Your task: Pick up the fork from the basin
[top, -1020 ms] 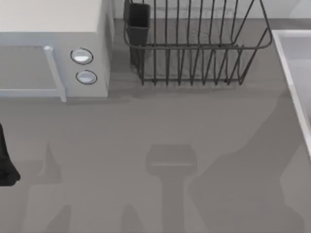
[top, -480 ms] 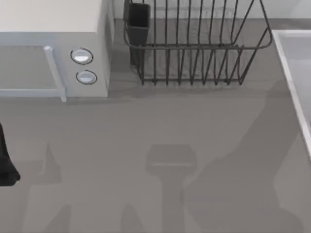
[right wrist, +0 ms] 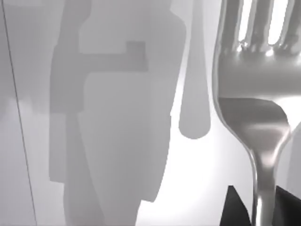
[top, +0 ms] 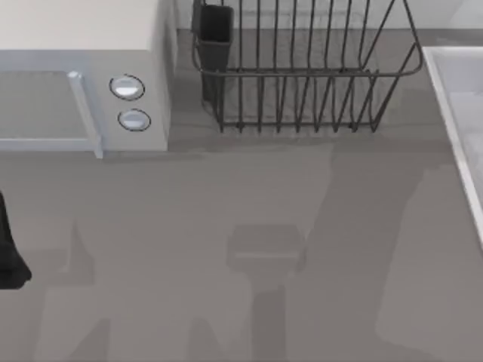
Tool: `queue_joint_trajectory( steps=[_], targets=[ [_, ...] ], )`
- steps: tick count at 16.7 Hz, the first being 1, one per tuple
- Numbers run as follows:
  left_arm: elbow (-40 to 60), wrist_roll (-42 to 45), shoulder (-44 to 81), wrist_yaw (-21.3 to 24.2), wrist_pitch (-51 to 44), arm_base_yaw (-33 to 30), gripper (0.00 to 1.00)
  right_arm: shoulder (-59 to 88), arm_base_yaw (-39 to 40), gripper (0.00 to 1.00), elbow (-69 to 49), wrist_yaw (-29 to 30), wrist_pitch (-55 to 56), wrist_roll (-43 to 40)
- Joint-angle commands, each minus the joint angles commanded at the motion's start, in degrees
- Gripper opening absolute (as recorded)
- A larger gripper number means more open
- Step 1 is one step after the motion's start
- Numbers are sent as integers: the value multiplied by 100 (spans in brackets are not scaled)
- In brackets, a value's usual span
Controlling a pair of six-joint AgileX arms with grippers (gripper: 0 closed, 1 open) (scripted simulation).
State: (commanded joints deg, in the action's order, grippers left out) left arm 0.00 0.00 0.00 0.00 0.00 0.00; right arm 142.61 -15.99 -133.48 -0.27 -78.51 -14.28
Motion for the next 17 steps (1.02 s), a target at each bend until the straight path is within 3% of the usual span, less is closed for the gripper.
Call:
queue_joint_trajectory(
  steps=[8,17],
  targets=[
    [0,0,0,0,0,0,100,-394,276,0,364,0,-2,268],
    [0,0,0,0,0,0,100,-3642,2353,0,3923,17,76,2277]
  ],
)
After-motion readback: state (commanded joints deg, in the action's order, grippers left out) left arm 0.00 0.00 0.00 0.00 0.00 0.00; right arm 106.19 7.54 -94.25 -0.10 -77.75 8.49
